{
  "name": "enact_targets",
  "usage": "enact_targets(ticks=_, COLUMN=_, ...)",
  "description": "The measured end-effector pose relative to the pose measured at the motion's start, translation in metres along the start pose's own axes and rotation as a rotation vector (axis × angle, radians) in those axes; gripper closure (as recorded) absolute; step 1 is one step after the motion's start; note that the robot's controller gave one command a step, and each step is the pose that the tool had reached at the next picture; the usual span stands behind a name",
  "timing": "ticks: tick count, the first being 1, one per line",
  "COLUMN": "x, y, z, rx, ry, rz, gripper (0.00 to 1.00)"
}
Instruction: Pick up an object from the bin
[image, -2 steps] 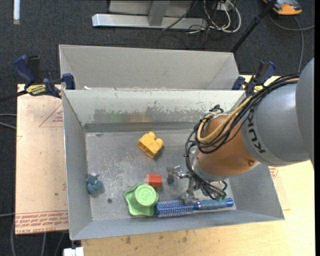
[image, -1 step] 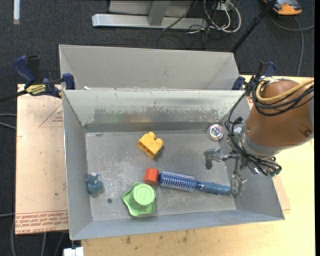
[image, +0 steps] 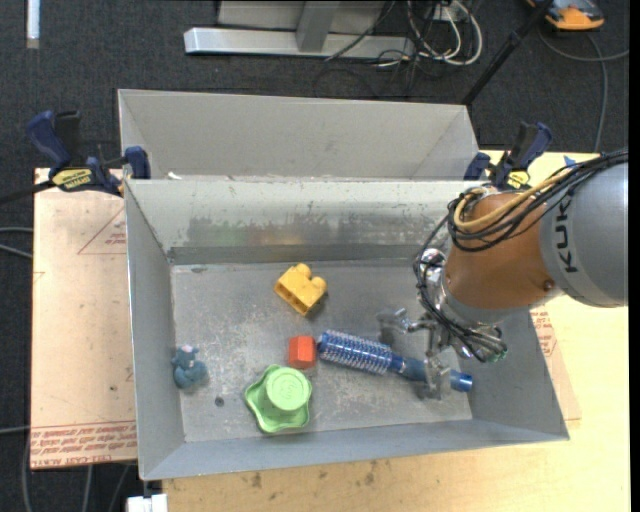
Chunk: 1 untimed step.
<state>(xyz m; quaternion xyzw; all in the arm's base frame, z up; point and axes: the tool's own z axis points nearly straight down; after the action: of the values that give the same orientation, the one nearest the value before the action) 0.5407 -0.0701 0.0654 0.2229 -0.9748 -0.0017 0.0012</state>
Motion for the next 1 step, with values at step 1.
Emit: enact_targets(ticks=1, x=-0.0008, y=-0.0004, z=-0.0048, rx=0.002, ry=-0.004, rz=0.002, gripper=1.0)
